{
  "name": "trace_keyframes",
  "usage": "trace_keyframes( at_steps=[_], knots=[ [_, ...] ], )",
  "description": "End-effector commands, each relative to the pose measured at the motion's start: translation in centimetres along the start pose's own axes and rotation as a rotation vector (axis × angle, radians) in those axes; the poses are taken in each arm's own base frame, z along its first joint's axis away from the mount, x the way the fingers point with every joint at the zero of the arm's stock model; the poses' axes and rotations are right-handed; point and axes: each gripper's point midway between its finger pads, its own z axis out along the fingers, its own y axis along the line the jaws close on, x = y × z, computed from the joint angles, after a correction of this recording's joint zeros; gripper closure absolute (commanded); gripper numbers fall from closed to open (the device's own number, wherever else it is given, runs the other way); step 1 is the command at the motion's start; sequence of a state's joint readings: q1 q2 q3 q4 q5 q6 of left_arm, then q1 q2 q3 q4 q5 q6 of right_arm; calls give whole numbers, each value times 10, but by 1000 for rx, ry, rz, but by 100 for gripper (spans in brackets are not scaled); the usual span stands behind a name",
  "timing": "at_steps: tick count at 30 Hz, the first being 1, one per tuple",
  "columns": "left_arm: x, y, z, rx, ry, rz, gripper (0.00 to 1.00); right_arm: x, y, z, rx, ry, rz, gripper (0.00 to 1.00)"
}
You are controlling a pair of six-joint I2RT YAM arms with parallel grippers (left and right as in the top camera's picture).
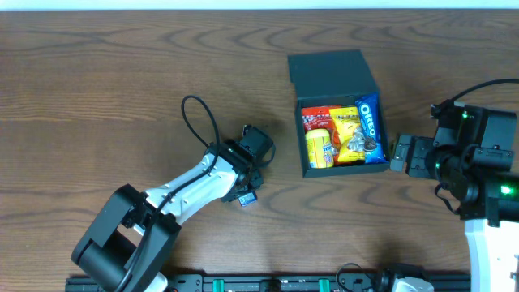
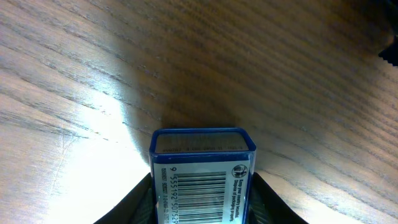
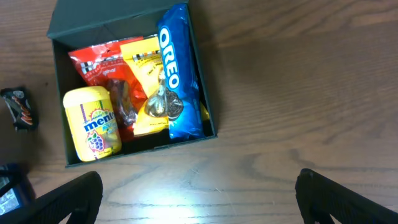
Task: Pack container
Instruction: 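Lift the blue box and lower it into the box beside the bottle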
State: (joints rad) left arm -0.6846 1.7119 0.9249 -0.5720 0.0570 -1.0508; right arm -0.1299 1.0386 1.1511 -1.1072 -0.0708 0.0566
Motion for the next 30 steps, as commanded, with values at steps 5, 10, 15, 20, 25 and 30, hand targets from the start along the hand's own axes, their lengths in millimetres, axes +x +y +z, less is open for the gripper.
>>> trace_keyframes(
  at_steps=[5, 10, 15, 20, 25, 30],
  knots=[
    [3, 3, 4, -16, 11, 24, 94, -4, -1, -4, 3, -17, 3, 1],
    [-3, -9, -10, 27, -15, 140, 94, -5, -1, -4, 3, -18, 3, 1],
    [-12, -38, -48, 122, -51, 286, 94, -5, -1, -4, 3, -20, 3, 1],
    [-17, -76, -100, 230, -56, 423, 94, -6, -1, -4, 3, -23, 3, 1],
    [-35, -114, -150, 339, -149, 494, 94, -6, -1, -4, 3, -23, 3, 1],
    [-46, -144, -174, 407, -196, 521, 94, -6, -1, -4, 3, -23, 3, 1]
  ],
)
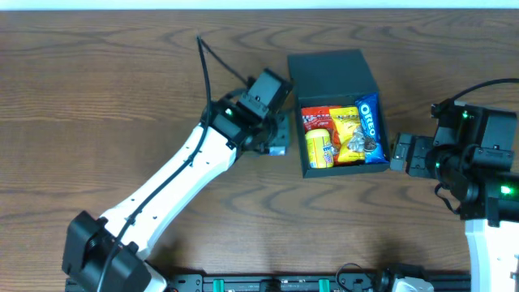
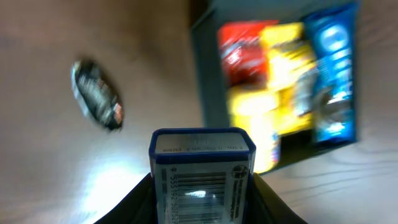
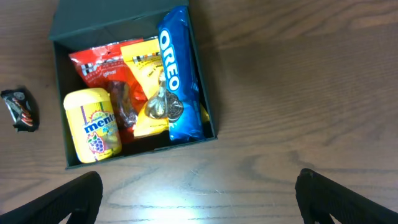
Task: Pack container
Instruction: 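Lift the blue box and lower it into the box beside the bottle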
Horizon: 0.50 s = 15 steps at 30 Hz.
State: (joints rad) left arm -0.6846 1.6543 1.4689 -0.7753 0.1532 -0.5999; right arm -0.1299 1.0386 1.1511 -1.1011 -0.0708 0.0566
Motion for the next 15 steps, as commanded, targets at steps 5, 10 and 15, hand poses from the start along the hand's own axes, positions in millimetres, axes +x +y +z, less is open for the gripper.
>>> trace_keyframes(
  at_steps=[5, 10, 15],
  knots=[
    [-15, -42, 17, 83, 25, 79, 94, -4, -1, -4, 3, -17, 3, 1],
    [-8, -84, 49, 124, 43, 85, 94, -4, -1, -4, 3, -16, 3, 1],
    [-6, -115, 72, 185, 16, 18, 94, -4, -1, -4, 3, -16, 3, 1]
  ],
)
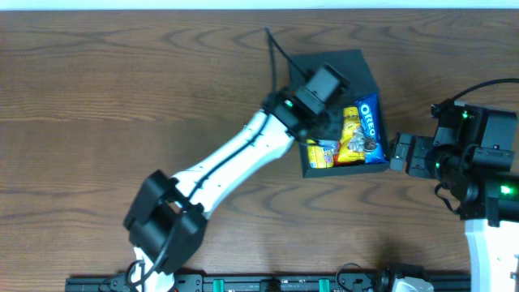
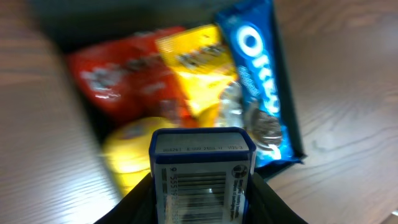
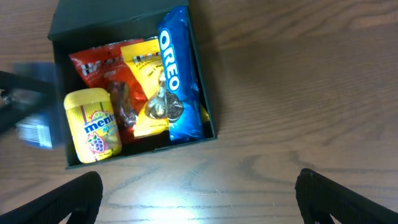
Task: Pack container
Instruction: 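Lift the blue box and lower it into the box beside the bottle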
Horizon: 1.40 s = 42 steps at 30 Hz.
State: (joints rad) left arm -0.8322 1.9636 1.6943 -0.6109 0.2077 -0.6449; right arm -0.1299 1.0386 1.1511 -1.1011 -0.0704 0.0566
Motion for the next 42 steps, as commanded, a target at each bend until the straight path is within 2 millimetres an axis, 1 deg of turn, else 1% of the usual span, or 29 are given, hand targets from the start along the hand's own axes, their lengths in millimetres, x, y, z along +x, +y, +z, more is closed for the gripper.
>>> trace_keyframes(
  at_steps=[1, 5, 10, 18, 25, 29, 31, 35, 37, 42],
  knots=[
    [-9, -19, 3, 51, -30, -86, 94, -4, -1, -4, 3, -16, 3, 1],
    [-12, -25, 15, 73, -44, -128, 94, -4, -1, -4, 3, -16, 3, 1],
    [-7, -25, 27, 70, -33, -127, 94, -4, -1, -4, 2, -16, 3, 1],
    [0, -32, 32, 75, -24, -115, 94, -4, -1, -4, 2, -15, 3, 1],
    [7, -37, 35, 40, -52, -92, 94, -4, -1, -4, 2, -15, 3, 1],
    [9, -35, 38, 13, -66, -86, 94, -4, -1, -4, 2, -15, 3, 1],
    [9, -31, 43, -2, -65, -87, 94, -4, -1, -4, 2, -15, 3, 1],
    [21, -22, 63, -22, -15, -91, 94, -4, -1, -4, 2, -15, 3, 1],
    [24, -19, 68, -27, -3, -95, 95, -4, -1, -4, 2, -15, 3, 1],
    [20, -22, 69, -17, -23, -92, 94, -4, -1, -4, 2, -16, 3, 1]
  ],
)
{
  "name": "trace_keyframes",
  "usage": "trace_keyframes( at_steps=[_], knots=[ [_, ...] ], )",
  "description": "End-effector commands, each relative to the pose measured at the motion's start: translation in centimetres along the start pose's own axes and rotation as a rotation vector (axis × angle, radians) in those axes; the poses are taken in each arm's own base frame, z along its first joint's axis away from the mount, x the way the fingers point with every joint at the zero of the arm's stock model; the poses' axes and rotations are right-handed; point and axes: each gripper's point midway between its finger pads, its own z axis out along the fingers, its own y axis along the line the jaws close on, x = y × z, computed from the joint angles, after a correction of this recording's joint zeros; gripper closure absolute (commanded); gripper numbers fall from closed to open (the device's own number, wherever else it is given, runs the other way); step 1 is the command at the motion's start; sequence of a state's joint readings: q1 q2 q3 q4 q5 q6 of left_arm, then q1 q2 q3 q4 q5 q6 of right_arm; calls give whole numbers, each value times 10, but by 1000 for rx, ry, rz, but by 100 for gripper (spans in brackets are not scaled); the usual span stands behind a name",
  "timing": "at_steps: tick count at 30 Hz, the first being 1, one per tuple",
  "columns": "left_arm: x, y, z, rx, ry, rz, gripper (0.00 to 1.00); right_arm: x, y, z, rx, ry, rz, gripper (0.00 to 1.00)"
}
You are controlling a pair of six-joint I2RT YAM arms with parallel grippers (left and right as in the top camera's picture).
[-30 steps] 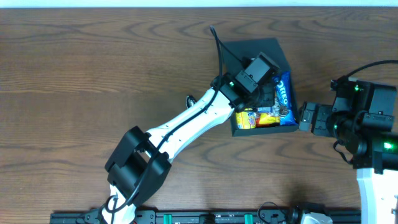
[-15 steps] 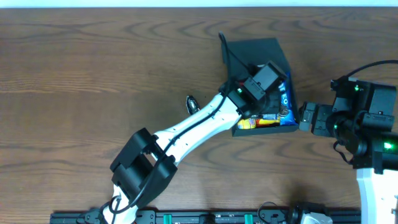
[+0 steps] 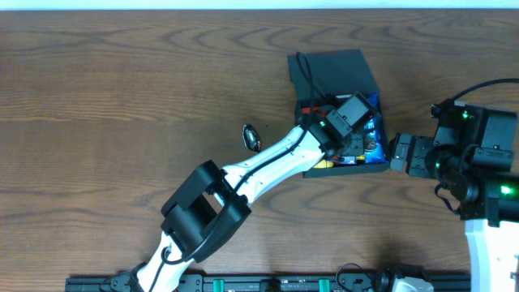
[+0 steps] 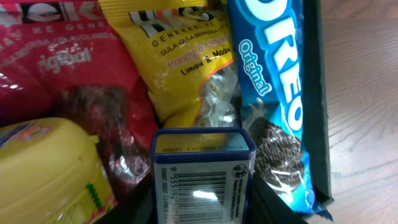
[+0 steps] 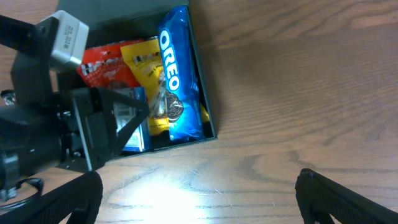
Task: Pack container
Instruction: 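Lift the blue box and lower it into the box beside the bottle, then open the left gripper and move it to the black candy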
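Note:
A dark open box point(image 3: 332, 71) holds a blue Oreo pack point(image 4: 272, 106), a yellow snack bag point(image 4: 180, 56), a red bag point(image 4: 50, 62) and a yellow Mentos tub point(image 4: 43, 168). My left gripper point(image 4: 202, 211) reaches down into the box, shut on a small blue-rimmed white carton point(image 4: 202, 171) with a barcode. In the right wrist view that carton point(image 5: 129, 121) hangs over the box's left half. My right gripper point(image 5: 199, 193) stands open over bare table just right of the box.
A small dark wrapped candy point(image 3: 252, 137) lies on the wooden table point(image 3: 122, 89) left of the box. The left arm point(image 3: 259, 166) stretches diagonally from the front edge to the box.
My left gripper has gone lower into the box with the carton; the snacks now fill its view. The right arm has not moved.
My left gripper was shut on the carton low over the table, left of the box. Then it held the carton beside the box's left wall, then over the box's contents, and now down among them. The right gripper stayed open throughout.

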State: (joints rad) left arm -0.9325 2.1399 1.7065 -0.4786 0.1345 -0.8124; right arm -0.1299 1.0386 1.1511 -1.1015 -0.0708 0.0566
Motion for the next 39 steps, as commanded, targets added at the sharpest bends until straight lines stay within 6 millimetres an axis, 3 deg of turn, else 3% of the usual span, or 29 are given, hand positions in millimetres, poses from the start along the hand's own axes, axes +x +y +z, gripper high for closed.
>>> trace_keyframes(
  at_steps=[1, 2, 3, 7, 13, 22, 27, 30, 35, 39],
  knots=[
    [-12, -10, -8, 27, -39, -6, 94, -4, -1, -4, 3, -16, 3, 1],
    [-12, -10, -8, 26, -39, -6, 85, -4, -1, -4, 3, -16, 3, 1],
    [-12, -10, -8, 26, -38, -6, 68, -4, -1, -4, 3, -16, 3, 1],
    [-12, -10, -8, 27, -39, -5, 58, -4, -1, -4, 3, -16, 3, 1],
    [-13, -12, -8, 31, -43, -5, 30, -4, -1, -4, 3, -16, 3, 1],
    [-26, -29, -19, 74, -80, 35, 29, -4, -1, -4, 3, -15, 3, 1],
    [-47, -41, -47, 49, -130, 78, 25, -3, -1, -4, 3, -12, 3, 1],
    [-63, -40, -75, -29, -177, 141, 21, -3, -1, -4, 3, -12, 3, 1],
    [-74, -14, -115, -133, -139, 113, 16, -3, -1, -4, 3, -12, 3, 1],
    [-73, 35, -143, -240, -42, 38, 14, -3, -1, -4, 3, -12, 3, 1]
  ],
)
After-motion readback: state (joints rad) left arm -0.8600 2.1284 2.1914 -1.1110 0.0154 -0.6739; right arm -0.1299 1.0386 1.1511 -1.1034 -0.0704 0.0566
